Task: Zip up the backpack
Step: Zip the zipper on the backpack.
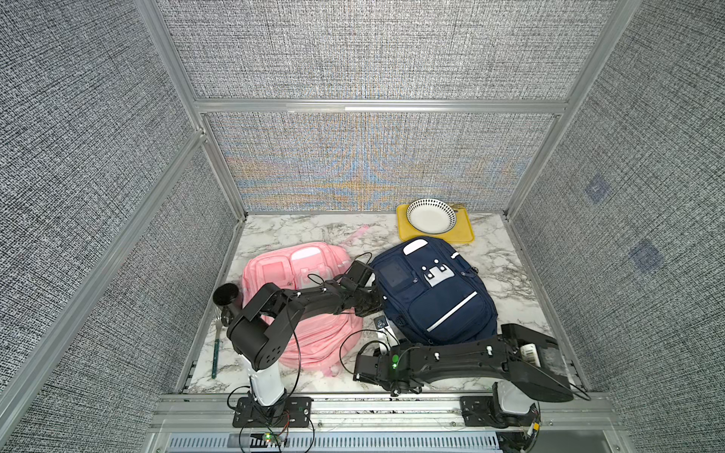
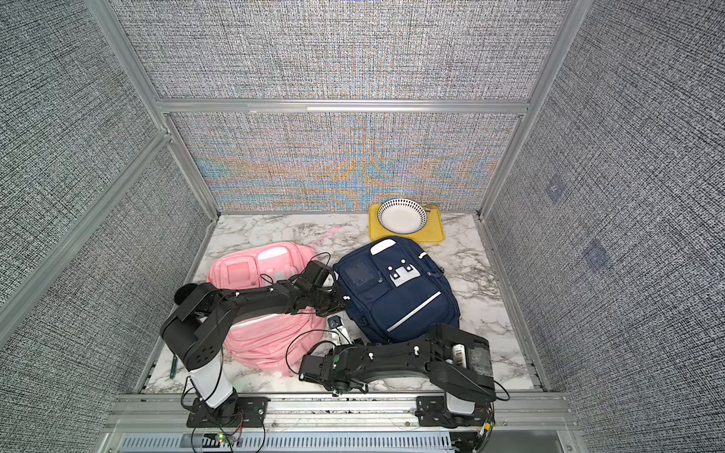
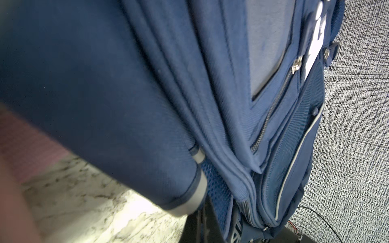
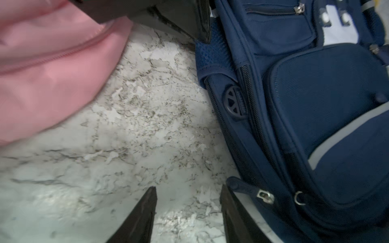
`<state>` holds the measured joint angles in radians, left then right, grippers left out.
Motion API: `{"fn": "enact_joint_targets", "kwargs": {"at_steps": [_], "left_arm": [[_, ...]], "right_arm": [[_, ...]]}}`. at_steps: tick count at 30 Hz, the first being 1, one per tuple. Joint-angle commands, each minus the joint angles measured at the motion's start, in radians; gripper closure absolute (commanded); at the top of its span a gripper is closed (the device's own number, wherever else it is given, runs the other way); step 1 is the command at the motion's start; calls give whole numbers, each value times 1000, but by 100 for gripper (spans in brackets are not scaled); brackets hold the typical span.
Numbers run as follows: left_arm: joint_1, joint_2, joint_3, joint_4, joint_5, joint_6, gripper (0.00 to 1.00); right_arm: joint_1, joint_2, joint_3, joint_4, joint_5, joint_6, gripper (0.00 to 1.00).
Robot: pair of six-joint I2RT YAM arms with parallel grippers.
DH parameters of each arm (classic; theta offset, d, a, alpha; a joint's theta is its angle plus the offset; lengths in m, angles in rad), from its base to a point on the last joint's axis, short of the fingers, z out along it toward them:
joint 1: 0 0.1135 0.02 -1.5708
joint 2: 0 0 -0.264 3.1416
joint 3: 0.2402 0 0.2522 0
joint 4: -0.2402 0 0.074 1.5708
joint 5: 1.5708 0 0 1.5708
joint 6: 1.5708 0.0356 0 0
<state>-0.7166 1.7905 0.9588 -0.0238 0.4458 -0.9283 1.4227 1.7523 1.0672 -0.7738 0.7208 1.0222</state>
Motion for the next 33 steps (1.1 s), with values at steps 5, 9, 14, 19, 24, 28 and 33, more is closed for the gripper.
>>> {"fn": "enact_joint_targets", "kwargs": {"at_steps": [5,9,14,19,24,28,33], "left_arm": [[0,-7,-4,35,27,-6,100],[0,-13,-9,38,22,-9,100],[0,-8,-9,45,29,-15,100],[0,-14,-15,51,26,-20,100],[0,-8,-19,70,38,-32,100],[0,-12,-26,71,36,-32,100],[0,-10,-28,73,36,-34,100]], "right_arm": [[1,74,14,-190,53,-29,46],[-2,95,13,-237,60,11,46],[-14,109,10,-201,67,-11,46],[-30,147,10,-231,93,21,46],[-38,176,28,-223,140,23,46],[-50,203,42,-241,158,34,52],[-52,194,44,-221,164,31,66]]}}
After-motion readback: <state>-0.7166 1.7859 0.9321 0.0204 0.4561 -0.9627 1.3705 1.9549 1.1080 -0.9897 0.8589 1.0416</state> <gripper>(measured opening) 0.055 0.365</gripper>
